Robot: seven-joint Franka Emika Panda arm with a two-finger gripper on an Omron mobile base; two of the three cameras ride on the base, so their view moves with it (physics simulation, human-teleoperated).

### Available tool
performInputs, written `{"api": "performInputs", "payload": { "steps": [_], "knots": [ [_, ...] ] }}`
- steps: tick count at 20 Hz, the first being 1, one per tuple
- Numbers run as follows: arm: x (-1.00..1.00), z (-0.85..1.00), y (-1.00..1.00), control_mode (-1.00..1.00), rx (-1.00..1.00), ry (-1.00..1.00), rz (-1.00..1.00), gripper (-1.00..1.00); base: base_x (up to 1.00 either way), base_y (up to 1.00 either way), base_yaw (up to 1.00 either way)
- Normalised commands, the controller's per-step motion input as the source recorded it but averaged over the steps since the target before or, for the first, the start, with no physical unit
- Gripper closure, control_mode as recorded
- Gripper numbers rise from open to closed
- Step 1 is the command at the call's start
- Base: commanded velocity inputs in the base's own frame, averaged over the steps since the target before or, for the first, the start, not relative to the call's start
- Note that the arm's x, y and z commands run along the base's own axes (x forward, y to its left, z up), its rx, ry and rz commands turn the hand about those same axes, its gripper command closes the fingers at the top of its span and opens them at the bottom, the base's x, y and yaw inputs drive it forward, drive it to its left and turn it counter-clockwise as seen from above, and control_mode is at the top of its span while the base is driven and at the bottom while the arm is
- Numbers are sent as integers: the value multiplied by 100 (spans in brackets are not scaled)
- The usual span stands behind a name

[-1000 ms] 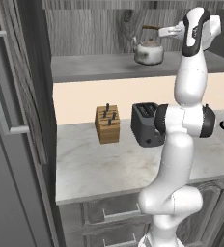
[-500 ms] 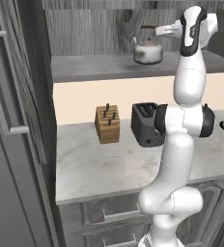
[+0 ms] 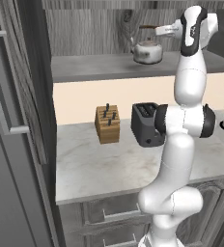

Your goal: Open the cabinet, pick the kettle from the cabinet, and place it in the sink.

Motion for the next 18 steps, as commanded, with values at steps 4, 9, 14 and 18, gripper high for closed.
{"api": "performInputs", "payload": {
  "steps": [4,9,14,18],
  "knots": [
    [-13,-2,-6,-100,3,-6,0,100,0,0,0],
    [-26,-1,-1,-100,5,-11,0,100,0,0,0],
    [-37,0,10,-100,2,-11,0,100,0,0,0],
    [-31,2,7,-100,0,-3,0,100,0,0,0]
  ]
}}
